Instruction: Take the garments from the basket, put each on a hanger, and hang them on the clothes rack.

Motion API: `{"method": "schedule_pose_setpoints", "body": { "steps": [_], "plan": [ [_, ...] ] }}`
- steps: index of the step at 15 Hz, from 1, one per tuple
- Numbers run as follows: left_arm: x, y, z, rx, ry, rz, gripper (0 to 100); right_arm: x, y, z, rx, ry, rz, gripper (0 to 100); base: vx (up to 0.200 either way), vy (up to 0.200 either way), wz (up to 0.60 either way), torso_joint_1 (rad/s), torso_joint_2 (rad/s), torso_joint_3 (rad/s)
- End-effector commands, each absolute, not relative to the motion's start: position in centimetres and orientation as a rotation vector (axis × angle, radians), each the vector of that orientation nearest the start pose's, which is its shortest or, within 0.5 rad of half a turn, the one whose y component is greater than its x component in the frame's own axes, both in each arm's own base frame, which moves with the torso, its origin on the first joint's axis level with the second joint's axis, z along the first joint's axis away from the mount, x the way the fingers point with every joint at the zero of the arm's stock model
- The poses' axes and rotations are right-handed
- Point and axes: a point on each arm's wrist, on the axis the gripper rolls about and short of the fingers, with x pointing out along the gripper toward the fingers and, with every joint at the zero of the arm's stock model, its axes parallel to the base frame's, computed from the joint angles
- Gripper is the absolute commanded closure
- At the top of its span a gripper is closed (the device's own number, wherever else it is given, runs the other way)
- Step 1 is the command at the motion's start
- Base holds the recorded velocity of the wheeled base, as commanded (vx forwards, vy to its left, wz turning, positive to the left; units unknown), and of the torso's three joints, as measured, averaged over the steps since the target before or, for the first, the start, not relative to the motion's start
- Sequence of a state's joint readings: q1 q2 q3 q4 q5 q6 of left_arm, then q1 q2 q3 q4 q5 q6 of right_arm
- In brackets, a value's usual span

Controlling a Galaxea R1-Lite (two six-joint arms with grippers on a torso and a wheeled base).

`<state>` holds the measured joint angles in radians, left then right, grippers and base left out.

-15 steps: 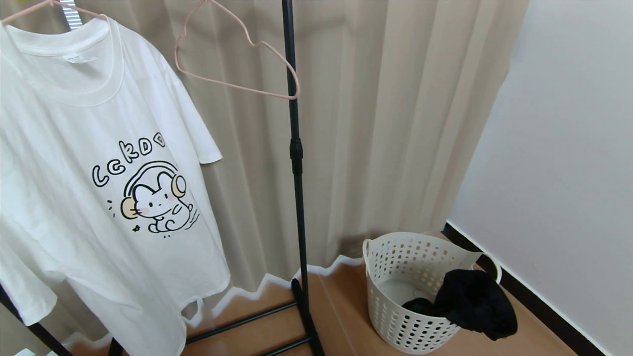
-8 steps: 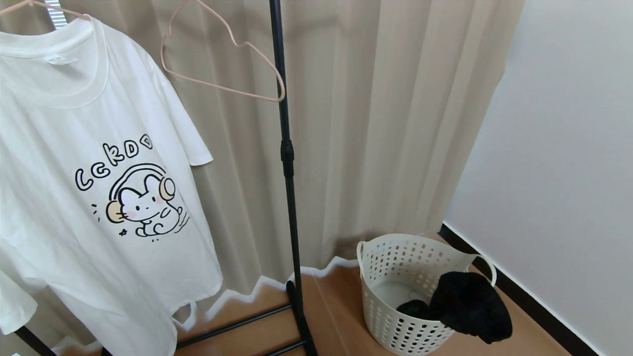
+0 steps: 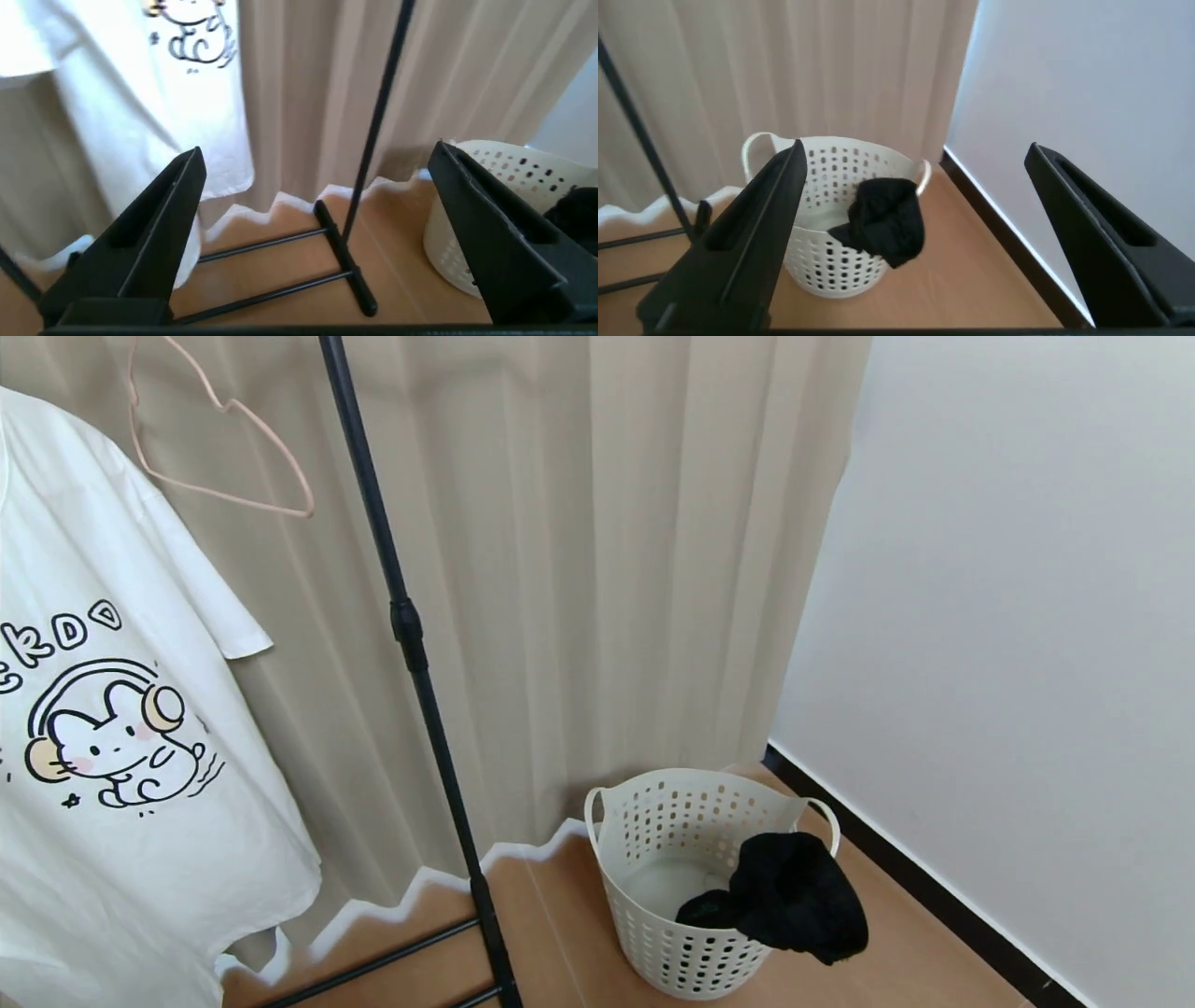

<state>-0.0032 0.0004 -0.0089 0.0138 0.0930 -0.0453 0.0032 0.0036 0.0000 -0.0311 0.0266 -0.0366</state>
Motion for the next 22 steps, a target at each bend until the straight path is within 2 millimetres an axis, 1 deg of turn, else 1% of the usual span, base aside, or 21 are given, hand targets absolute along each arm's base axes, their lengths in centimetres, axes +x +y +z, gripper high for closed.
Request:
{"method": "schedule_pose_setpoints", "body": {
  "steps": [1,5,10,14,16,22],
  "plan": [
    [-2.36,0.22,7.66,-0.046,0.003,0.091,0,-2.26,0.06,7.89,-0.037,-0.03,0.032,0,0.0,0.0,0.0,-0.007,0.06,0.036],
    [-2.36,0.22,7.66,-0.046,0.003,0.091,0,-2.26,0.06,7.89,-0.037,-0.03,0.03,0,0.0,0.0,0.0,0.0,0.0,0.0],
    [-2.36,0.22,7.66,-0.046,0.003,0.091,0,-2.26,0.06,7.89,-0.037,-0.03,0.03,0,0.2,-0.2,0.0,-0.001,0.0,0.006],
    [-2.36,0.22,7.66,-0.047,0.002,0.091,0,-2.26,0.06,7.89,-0.037,-0.03,0.03,0,0.0,0.0,0.0,0.0,0.0,0.0],
    [-2.36,0.22,7.68,-0.049,0.001,0.091,0,-2.26,0.06,7.89,-0.037,-0.03,0.03,0,0.0,0.0,-0.6,0.0,0.0,0.005],
    [-2.36,0.22,7.66,-0.047,0.002,0.091,0,-2.26,0.06,7.89,-0.037,-0.03,0.03,0,0.0,0.0,0.0,-0.002,0.0,-0.018]
  ]
}}
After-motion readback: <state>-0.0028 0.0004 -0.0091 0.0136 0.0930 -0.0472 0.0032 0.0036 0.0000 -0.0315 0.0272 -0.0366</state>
